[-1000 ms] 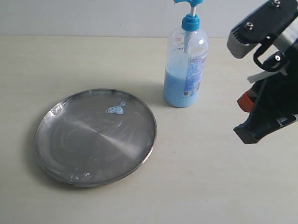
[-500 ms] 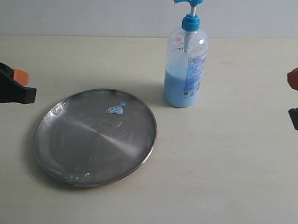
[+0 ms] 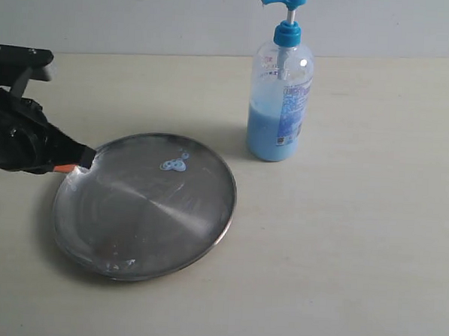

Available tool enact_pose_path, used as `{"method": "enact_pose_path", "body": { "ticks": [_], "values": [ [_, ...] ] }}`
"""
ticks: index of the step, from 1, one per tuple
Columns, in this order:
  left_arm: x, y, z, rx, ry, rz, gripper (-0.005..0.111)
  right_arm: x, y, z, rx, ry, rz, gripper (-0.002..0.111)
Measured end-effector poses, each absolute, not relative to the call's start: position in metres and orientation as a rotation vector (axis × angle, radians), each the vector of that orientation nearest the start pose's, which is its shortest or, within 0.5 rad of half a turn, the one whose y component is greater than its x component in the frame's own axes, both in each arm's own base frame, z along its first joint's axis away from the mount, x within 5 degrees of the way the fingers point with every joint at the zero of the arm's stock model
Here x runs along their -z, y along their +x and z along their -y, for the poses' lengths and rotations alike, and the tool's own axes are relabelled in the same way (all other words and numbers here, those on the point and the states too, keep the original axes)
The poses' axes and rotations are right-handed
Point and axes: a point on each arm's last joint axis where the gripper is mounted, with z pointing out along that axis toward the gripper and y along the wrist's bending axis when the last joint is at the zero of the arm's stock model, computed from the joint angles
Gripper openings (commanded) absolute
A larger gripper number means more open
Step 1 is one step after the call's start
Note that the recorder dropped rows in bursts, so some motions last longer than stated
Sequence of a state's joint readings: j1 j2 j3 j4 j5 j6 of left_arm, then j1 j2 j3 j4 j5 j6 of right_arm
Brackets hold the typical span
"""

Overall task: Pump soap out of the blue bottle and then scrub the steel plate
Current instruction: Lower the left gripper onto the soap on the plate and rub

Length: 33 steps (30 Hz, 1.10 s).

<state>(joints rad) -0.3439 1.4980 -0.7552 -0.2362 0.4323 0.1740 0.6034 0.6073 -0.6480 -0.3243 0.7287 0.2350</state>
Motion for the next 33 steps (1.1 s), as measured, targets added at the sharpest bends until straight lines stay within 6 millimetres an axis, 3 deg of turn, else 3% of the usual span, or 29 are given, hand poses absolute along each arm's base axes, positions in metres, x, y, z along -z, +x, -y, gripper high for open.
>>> {"method": "enact_pose_path", "body": {
  "ticks": [7,10,17,22,33],
  "values": [
    [-0.198,0.293,0.133,0.483,0.48,-2.667,0.0,-0.327,0.091,-0.039,-0.157,-0.477,-2.013,0.0],
    [-0.195,0.309,0.16,0.538,0.583,-2.683,0.0,-0.319,0.089,-0.039,-0.173,-0.475,-2.025,0.0],
    [-0.175,0.328,0.221,0.59,0.785,-2.691,0.0,-0.326,0.078,-0.033,-0.207,-0.45,-1.957,0.0],
    [-0.169,0.341,0.232,0.571,0.814,-2.689,0.0,-0.325,0.076,-0.031,-0.217,-0.446,-1.937,0.0],
    [-0.155,0.366,0.235,0.385,0.8,-2.752,0.0,-0.322,0.077,-0.033,-0.226,-0.448,-1.931,0.0]
  ]
}}
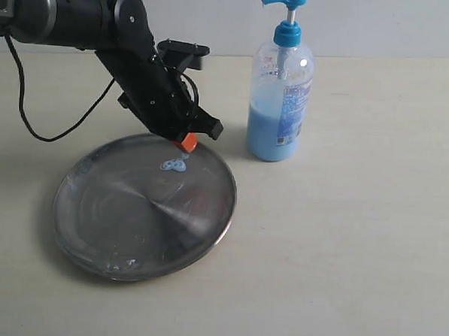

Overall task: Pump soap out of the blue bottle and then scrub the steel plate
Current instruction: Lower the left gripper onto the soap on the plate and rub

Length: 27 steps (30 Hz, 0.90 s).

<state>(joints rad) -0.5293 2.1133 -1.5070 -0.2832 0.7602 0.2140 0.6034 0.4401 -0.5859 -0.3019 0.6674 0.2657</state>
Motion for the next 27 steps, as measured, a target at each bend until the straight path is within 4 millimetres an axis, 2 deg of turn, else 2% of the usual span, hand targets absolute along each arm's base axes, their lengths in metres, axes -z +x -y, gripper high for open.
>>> {"method": "enact_pose_path", "body": {
  "ticks": [5,14,22,27],
  "values": [
    [-0.142,0.376,0.235,0.306,0.784,-2.803,0.0,-0.322,0.077,-0.033,-0.239,-0.445,-1.93,0.0],
    [-0.115,0.385,0.239,0.282,0.739,-2.903,0.0,-0.322,0.077,-0.034,-0.244,-0.444,-1.929,0.0],
    [-0.11,0.389,0.237,0.267,0.717,-2.912,0.0,-0.322,0.077,-0.034,-0.245,-0.444,-1.927,0.0],
    [-0.11,0.391,0.234,0.2,0.698,-2.907,0.0,-0.322,0.077,-0.034,-0.245,-0.444,-1.926,0.0]
  ]
}}
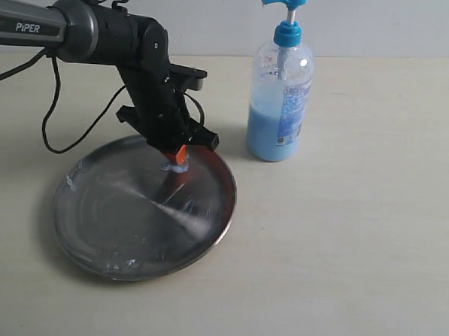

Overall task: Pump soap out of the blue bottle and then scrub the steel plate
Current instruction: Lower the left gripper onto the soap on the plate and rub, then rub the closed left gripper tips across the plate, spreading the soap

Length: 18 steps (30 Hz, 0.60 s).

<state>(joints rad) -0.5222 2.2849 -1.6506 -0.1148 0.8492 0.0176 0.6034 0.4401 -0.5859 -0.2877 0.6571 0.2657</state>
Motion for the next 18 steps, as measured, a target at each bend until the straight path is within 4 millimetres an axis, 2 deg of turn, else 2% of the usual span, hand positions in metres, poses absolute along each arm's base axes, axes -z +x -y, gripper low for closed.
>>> {"method": "enact_pose_path", "body": {
  "ticks": [7,18],
  "values": [
    [-0.11,0.393,0.226,0.059,0.735,-2.91,0.0,-0.322,0.077,-0.034,-0.246,-0.444,-1.924,0.0],
    [-0.11,0.387,0.222,0.012,0.764,-2.98,0.0,-0.322,0.077,-0.034,-0.247,-0.443,-1.924,0.0]
  ]
}}
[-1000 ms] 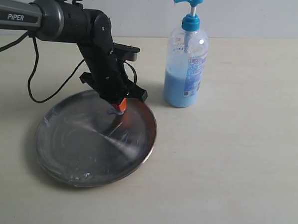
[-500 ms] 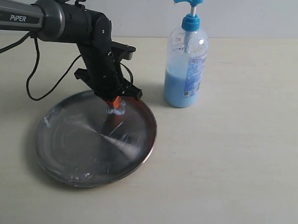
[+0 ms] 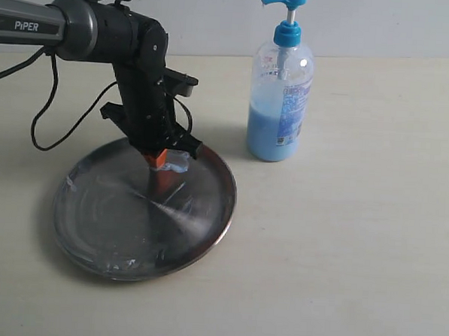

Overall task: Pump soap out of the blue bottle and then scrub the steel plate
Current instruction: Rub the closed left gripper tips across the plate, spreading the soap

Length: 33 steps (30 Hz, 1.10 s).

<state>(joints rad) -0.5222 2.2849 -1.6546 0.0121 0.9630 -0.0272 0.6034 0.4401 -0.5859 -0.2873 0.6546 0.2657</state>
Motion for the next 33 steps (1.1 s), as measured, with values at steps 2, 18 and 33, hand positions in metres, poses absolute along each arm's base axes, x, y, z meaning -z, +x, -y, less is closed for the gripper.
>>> {"method": "enact_pose_path", "body": {
  "ticks": [2,18,33],
  "values": [
    [-0.11,0.386,0.222,0.025,0.756,-2.991,0.0,-0.322,0.077,-0.034,-0.247,-0.443,-1.924,0.0],
    [-0.111,0.379,0.246,0.31,0.69,-2.989,0.0,-0.322,0.077,-0.034,-0.247,-0.443,-1.924,0.0],
    [-0.108,0.39,0.251,0.302,0.658,-2.86,0.0,-0.322,0.077,-0.034,-0.251,-0.442,-1.925,0.0]
  ]
}}
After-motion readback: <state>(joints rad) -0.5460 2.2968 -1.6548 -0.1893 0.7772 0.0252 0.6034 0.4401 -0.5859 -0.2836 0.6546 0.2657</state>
